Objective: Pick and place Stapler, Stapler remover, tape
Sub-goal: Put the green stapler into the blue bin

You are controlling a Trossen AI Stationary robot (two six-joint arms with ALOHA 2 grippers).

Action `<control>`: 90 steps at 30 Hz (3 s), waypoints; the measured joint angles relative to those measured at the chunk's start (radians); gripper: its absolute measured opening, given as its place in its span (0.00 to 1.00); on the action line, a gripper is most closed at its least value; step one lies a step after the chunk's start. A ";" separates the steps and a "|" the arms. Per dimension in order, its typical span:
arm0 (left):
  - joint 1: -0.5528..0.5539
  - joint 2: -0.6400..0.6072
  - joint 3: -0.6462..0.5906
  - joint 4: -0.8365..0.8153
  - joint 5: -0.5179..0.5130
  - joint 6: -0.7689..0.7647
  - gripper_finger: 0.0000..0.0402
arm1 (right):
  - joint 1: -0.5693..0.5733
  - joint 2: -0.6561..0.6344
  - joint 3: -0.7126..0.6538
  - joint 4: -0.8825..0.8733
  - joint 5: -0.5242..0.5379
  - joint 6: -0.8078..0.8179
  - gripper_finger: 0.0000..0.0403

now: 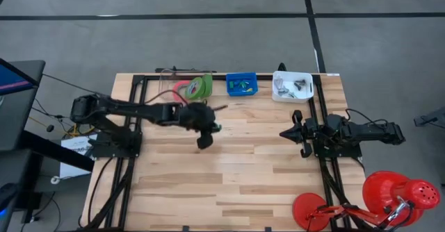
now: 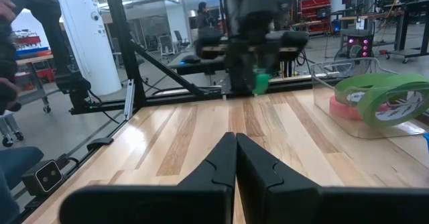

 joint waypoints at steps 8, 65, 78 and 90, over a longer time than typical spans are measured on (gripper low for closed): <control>0.178 0.000 0.000 0.058 0.122 0.045 0.18 | 0.000 0.000 0.000 0.000 0.000 0.000 0.00; 0.400 0.246 0.578 0.099 0.144 0.169 0.18 | 0.000 0.000 0.000 0.000 0.000 0.000 0.00; 0.420 0.337 0.588 0.139 0.133 0.176 0.18 | 0.000 0.000 0.000 0.000 0.000 0.000 0.00; 0.468 0.537 0.587 0.182 0.133 0.226 0.18 | 0.000 0.000 0.000 0.000 0.000 0.000 0.00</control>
